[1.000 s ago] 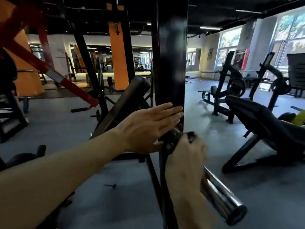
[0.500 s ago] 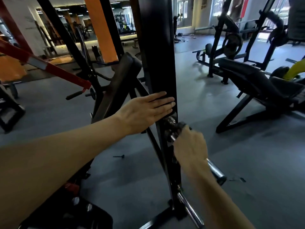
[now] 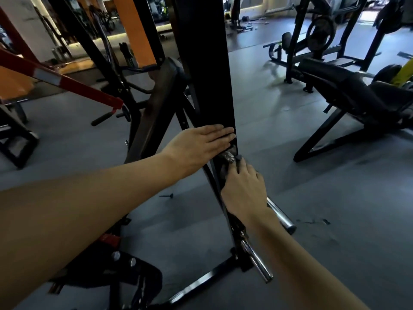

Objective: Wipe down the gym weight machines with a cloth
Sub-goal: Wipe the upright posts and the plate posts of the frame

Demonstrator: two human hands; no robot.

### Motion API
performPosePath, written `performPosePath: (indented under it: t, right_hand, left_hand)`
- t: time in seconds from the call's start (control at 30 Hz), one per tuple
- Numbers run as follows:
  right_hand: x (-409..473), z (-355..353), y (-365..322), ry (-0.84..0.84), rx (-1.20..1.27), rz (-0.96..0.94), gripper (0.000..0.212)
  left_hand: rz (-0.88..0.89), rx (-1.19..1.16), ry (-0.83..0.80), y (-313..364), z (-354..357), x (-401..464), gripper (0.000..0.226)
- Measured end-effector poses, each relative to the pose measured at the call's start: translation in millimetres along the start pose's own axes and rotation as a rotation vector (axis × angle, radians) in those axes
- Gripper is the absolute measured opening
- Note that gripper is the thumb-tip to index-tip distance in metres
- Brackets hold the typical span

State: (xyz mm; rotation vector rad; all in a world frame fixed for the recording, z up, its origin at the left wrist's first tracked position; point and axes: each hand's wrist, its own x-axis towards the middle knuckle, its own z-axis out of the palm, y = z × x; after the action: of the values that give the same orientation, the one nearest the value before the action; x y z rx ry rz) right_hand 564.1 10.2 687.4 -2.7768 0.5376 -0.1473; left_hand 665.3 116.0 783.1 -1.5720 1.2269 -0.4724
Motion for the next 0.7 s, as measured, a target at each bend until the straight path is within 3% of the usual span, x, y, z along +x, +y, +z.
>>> performPosePath:
  t: [0.23, 0.47, 0.57, 0.7]
  right_hand:
    - [43, -16, 45, -0.271, 0.477, 0.078, 0.031]
    - [87, -27, 82, -0.651, 0.896, 0.17, 0.02]
    - [76, -23, 82, -0.542, 0.769, 0.043, 0.02]
    - [30, -20, 53, -0.271, 0.441, -0.144, 0.044]
  left_hand:
    - [-0.022, -0.026, -0.091, 2, -23, 0, 0.065]
    - [0.001, -0.003, -0.278, 1, -38, 6, 0.074]
    - [0.011, -0.028, -0.354, 2, -53, 13, 0.075]
    - [0.033, -0.034, -0.399, 1, -63, 18, 0.072]
